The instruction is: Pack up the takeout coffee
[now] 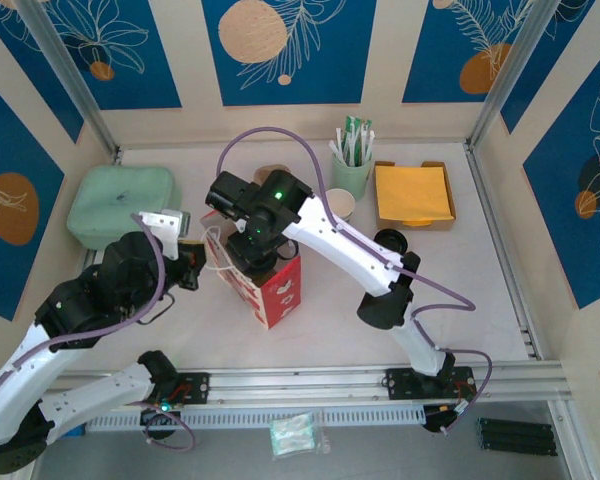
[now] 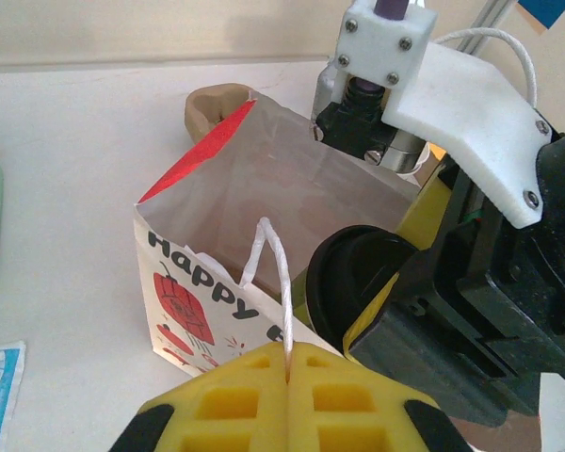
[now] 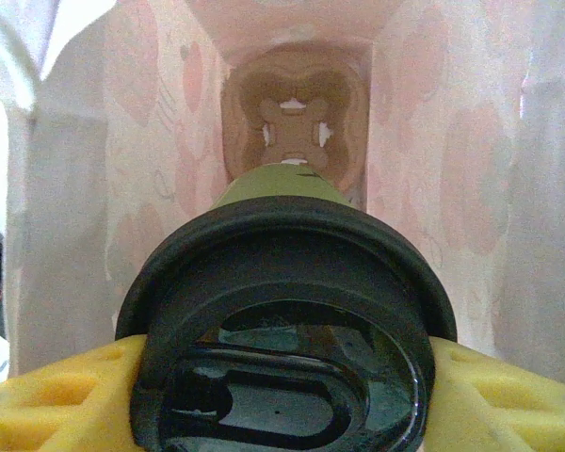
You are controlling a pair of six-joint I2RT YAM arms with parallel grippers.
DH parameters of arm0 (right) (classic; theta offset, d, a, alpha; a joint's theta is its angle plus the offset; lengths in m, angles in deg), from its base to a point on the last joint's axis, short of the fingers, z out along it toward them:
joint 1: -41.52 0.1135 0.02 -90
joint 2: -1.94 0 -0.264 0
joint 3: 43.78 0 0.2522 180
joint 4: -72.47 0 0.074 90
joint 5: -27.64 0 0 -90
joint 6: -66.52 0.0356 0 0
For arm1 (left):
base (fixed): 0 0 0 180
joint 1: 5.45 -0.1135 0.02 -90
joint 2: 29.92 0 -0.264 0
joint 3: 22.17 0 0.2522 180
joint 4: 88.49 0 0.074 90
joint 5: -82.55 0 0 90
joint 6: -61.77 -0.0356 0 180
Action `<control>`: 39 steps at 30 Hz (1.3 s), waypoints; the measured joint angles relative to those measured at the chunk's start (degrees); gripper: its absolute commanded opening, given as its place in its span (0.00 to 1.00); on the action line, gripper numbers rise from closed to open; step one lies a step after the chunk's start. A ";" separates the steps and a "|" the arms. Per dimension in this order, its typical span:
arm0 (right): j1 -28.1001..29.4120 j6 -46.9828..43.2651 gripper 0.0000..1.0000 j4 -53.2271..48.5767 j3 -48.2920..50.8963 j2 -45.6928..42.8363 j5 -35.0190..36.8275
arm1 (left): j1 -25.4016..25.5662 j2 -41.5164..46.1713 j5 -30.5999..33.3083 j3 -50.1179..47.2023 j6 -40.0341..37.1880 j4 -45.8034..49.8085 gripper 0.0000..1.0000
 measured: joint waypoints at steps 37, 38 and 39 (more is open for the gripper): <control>-0.07 -0.63 0.61 -0.02 8.17 -2.29 -0.22 | 0.00 0.24 -0.02 -0.61 0.04 0.02 0.00; -0.04 -0.66 0.61 -0.02 8.17 -2.05 -0.22 | 0.00 0.26 -0.02 -0.72 0.04 0.02 0.00; -0.02 -0.63 0.61 -0.02 8.17 -1.79 -0.22 | 0.00 0.26 -0.02 -0.81 0.07 0.02 0.00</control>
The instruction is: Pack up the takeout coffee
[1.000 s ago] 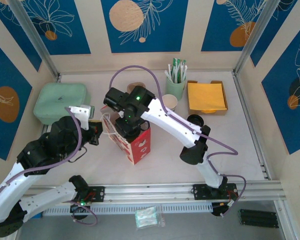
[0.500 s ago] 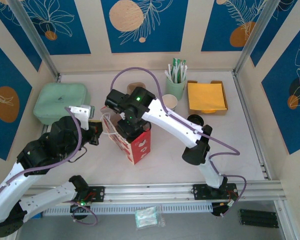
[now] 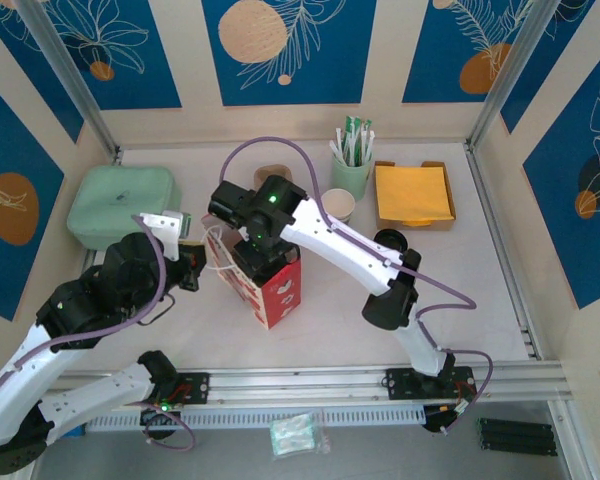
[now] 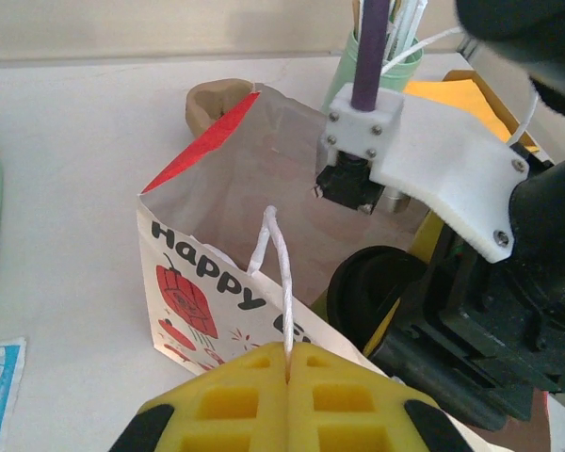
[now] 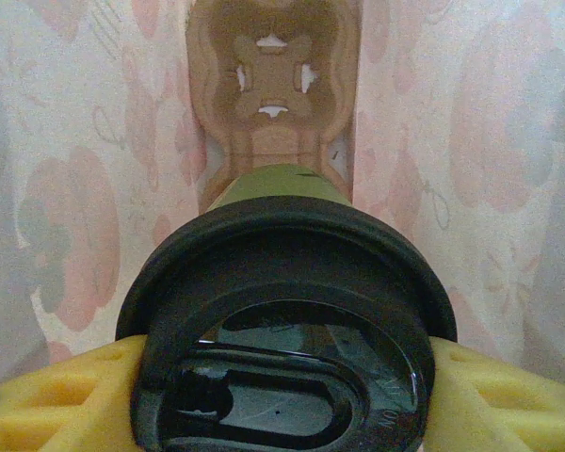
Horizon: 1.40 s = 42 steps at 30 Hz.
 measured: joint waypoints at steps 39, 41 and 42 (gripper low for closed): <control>0.39 2.19 0.61 -0.02 7.58 2.23 -0.48 | 0.00 0.83 -0.02 -0.79 0.42 -0.02 0.00; 0.37 2.43 0.61 -0.02 8.04 1.57 -0.48 | 0.00 0.83 -0.02 -0.79 0.42 -0.02 0.00; 0.37 2.58 0.61 0.04 8.15 1.31 -0.48 | 0.00 0.83 -0.02 -0.81 0.42 -0.02 0.00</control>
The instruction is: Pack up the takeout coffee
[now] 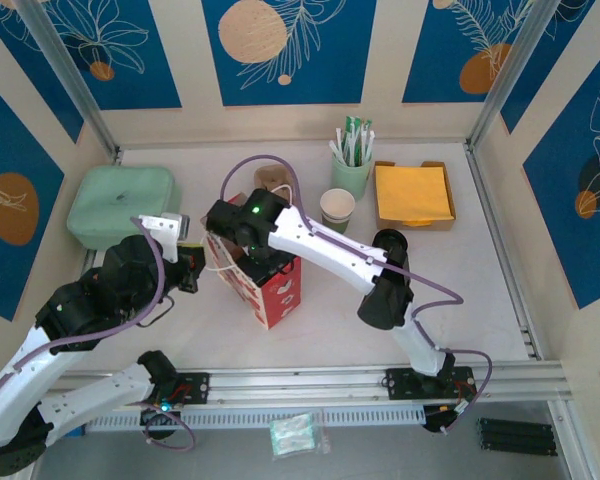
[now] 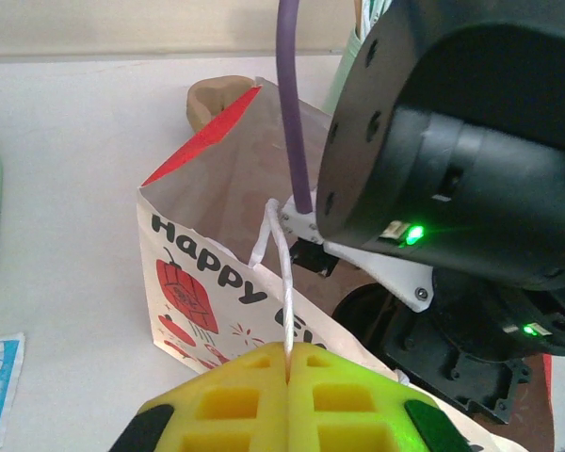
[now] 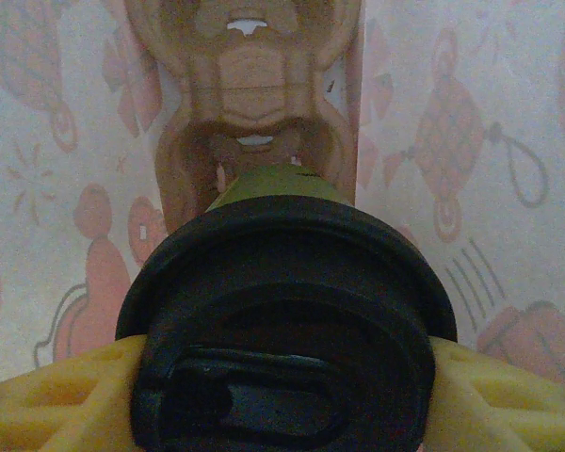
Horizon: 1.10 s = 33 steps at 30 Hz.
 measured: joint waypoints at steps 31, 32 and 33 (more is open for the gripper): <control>-1.90 0.87 0.61 5.84 10.71 -4.68 -5.42 | 0.00 -0.11 0.00 0.02 0.90 0.02 0.00; -1.90 0.87 0.61 5.97 10.71 -4.68 -5.51 | 0.00 -0.11 0.00 0.02 0.90 0.02 0.00; -1.90 0.87 0.60 6.08 10.71 -4.70 -5.57 | 0.00 -0.11 0.00 0.02 0.90 0.02 0.00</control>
